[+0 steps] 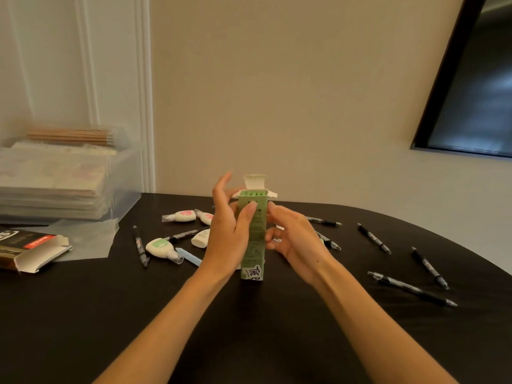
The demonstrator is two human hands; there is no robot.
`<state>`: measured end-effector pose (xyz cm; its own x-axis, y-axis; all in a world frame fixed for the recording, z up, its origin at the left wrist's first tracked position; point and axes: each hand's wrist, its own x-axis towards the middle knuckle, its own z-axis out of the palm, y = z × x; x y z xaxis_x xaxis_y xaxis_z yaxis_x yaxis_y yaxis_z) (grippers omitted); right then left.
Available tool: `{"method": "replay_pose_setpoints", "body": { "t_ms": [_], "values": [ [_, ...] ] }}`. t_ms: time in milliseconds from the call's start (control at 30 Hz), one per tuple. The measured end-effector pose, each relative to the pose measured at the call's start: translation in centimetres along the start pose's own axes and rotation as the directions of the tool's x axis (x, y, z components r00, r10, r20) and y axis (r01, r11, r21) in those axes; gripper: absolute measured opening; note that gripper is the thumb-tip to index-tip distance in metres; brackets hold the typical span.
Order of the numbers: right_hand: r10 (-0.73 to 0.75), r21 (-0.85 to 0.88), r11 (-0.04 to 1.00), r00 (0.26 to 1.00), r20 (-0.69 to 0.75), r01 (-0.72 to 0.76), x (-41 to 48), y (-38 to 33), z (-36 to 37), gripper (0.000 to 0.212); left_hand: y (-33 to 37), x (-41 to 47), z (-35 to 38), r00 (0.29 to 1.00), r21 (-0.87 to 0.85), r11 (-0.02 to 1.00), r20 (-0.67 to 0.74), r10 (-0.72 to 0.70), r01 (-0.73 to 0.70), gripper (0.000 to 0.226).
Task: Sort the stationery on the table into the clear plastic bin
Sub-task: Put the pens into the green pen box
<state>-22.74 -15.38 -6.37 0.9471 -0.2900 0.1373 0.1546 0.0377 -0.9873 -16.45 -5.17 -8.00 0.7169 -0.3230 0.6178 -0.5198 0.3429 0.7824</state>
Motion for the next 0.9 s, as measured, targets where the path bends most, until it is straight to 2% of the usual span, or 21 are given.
{"method": "replay_pose_setpoints", "body": {
  "t_ms": [100, 167, 267, 367, 467, 567, 667, 767, 900],
  "values": [
    [-0.004, 0.048, 0.999, 1.000, -0.011, 0.004, 0.2, -0.4, -0.2, 0.036, 0.0, 0.0, 0.2, 0.993, -0.096, 0.993, -0.087, -0.083, 0.075, 0.026],
    [-0.009, 0.060, 0.998, 1.000, -0.029, 0.011, 0.2, -0.7, -0.3, 0.034, 0.1, 0.1, 0.3, 0.986, -0.063, 0.994, -0.138, -0.096, 0.088, 0.017],
    [-0.029, 0.056, 0.998, 0.998, -0.060, 0.032, 0.2, -1.1, -0.5, 0.027, 0.2, 0.4, 0.6, 0.976, 0.016, 0.998, -0.207, -0.063, 0.068, 0.017],
    [-0.026, 0.049, 0.998, 0.995, -0.101, 0.031, 0.4, -1.1, -0.6, 0.029, 0.3, 0.4, 0.9, 0.985, 0.061, 0.998, -0.174, 0.001, 0.010, 0.018],
    [-0.040, 0.041, 0.998, 0.990, -0.134, 0.045, 0.7, -1.2, -0.6, 0.033, 0.5, 0.5, 1.0, 0.990, 0.092, 0.994, -0.122, 0.065, -0.054, 0.029],
    [-0.067, 0.020, 0.997, 0.987, -0.144, 0.071, 0.8, -1.7, -0.5, 0.026, 0.6, 0.9, 0.9, 0.989, 0.185, 0.976, -0.066, 0.133, -0.119, 0.032],
    [-0.095, 0.011, 0.995, 0.980, -0.175, 0.099, 1.2, -2.7, -0.7, 0.015, 0.5, 1.5, 0.6, 0.989, 0.215, 0.967, -0.030, 0.145, -0.136, 0.027],
    [-0.143, -0.048, 0.989, 0.975, -0.169, 0.137, 1.6, -3.8, -1.0, 0.019, 0.5, 2.0, 0.3, 0.989, 0.217, 0.965, 0.014, 0.147, -0.147, 0.027],
    [-0.169, -0.116, 0.981, 0.977, -0.131, 0.154, 1.4, -4.0, -0.8, 0.020, 0.3, 2.1, 0.1, 0.992, 0.200, 0.972, -0.011, 0.129, -0.124, 0.030]
  ]
}}
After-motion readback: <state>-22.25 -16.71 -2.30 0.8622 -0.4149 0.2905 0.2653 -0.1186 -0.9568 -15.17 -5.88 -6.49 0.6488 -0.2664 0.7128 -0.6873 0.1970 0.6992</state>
